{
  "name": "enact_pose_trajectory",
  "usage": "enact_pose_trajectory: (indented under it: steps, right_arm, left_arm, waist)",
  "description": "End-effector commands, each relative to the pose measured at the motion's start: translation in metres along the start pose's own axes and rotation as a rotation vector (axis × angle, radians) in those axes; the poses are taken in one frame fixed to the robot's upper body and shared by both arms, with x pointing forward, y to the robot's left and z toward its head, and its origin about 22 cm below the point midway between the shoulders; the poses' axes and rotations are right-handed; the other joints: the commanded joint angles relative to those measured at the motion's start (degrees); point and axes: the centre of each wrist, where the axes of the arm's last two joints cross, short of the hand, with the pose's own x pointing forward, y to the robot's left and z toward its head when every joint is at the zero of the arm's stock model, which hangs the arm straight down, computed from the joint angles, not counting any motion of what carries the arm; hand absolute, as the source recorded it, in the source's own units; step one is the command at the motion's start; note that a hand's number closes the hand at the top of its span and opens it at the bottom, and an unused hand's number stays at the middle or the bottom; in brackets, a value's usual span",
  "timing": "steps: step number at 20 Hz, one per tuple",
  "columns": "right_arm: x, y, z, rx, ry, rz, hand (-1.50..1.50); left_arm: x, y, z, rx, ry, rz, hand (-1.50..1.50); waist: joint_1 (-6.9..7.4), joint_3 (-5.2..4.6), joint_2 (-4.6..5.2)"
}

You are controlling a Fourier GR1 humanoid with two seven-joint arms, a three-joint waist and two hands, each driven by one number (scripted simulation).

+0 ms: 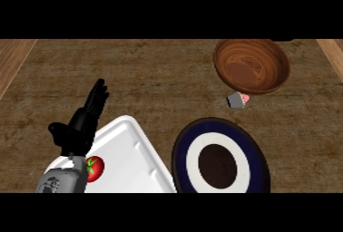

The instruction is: Pick the pear from the plate and place it in the bowl

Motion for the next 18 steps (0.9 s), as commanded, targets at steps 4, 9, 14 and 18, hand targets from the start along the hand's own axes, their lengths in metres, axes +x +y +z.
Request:
enact_pose_trajectory:
  steps: [4, 9, 14, 18]
  right_arm:
    - [0.014, -0.030, -0.001, 0.114, -0.128, -0.127, 1.50]
    - [0.008, -0.056, -0.015, 0.060, -0.070, -0.071, 1.50]
    - [-0.005, -0.044, -0.056, 0.043, -0.019, 0.083, 1.50]
    - [-0.031, -0.042, -0.081, 0.033, 0.010, 0.246, 1.50]
  left_arm:
    - [0.008, -0.007, -0.010, -0.024, -0.006, 0.012, 0.00]
    - [0.011, -0.002, -0.012, -0.028, -0.019, 0.004, 0.00]
    - [-0.003, 0.003, 0.002, -0.026, -0.009, 0.006, 0.00]
    - [0.005, -0.016, -0.011, -0.045, -0.020, -0.017, 0.00]
  waist:
    - [0.91, -0.16, 0.09]
    - [2.42, -0.17, 0.41]
    - [1.97, -0.20, 0.16]
    - [3.03, -0.16, 0.64]
